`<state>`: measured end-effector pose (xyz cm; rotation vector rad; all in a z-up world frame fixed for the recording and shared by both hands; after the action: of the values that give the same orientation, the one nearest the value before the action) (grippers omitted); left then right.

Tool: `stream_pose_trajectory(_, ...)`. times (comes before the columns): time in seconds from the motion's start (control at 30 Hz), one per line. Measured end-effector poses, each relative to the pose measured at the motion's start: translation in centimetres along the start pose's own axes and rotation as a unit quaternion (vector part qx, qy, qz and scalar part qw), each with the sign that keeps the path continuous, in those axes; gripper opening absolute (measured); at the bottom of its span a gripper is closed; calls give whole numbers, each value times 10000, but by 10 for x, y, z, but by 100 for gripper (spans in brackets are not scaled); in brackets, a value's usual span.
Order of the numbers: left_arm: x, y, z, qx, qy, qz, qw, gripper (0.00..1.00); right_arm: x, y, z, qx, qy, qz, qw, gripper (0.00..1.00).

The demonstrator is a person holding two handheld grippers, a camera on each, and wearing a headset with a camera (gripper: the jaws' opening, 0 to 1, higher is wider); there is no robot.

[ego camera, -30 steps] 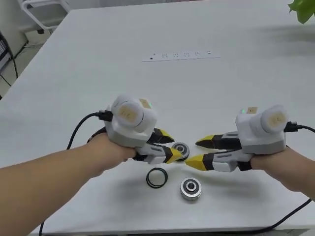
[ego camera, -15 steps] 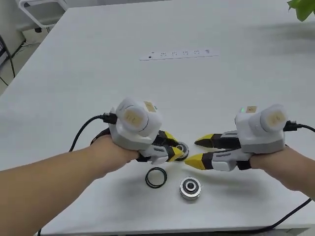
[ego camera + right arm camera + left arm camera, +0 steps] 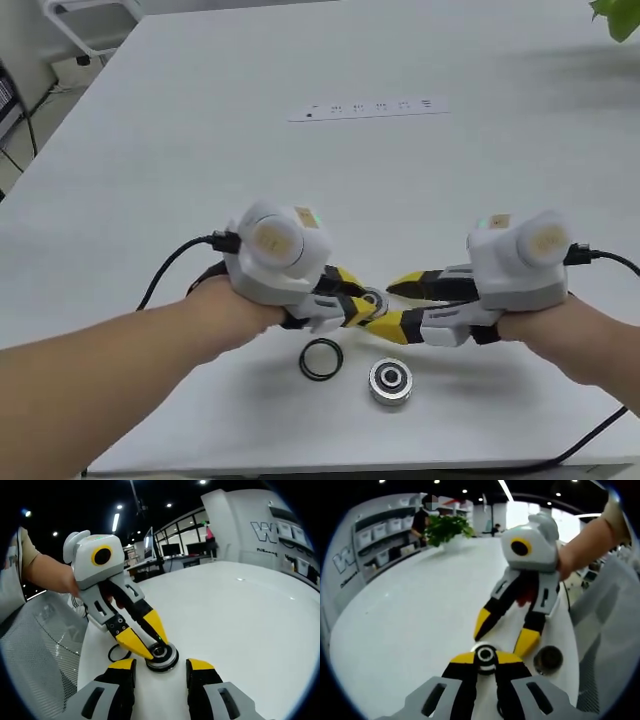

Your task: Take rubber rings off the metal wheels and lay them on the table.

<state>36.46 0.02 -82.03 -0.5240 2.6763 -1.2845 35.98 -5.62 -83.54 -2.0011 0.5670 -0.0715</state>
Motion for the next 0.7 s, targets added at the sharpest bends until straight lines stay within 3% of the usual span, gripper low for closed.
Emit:
stream_pose_trajectory(0.3,1,-1,-1,3,-54,-1,10000,14,-3,-2,9,-63,23,-246,9997,34)
stream_pose_trajectory(0.7,2,-1,-2,28,-97,10,9999,14,0,1,3,-134,138,-478,9987,25)
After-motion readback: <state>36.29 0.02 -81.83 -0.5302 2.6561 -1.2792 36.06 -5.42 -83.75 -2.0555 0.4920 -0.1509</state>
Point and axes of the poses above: the centre of the closed fingertips' face, and the gripper's own axes: z roughly forward along the fingers, x roughly to its right, y roughly out of its underside, the point moved 4 cm from there along -z, roughly backward along the fingers, and after that the axes turned 4 degrees about y, right-handed, at the moved point
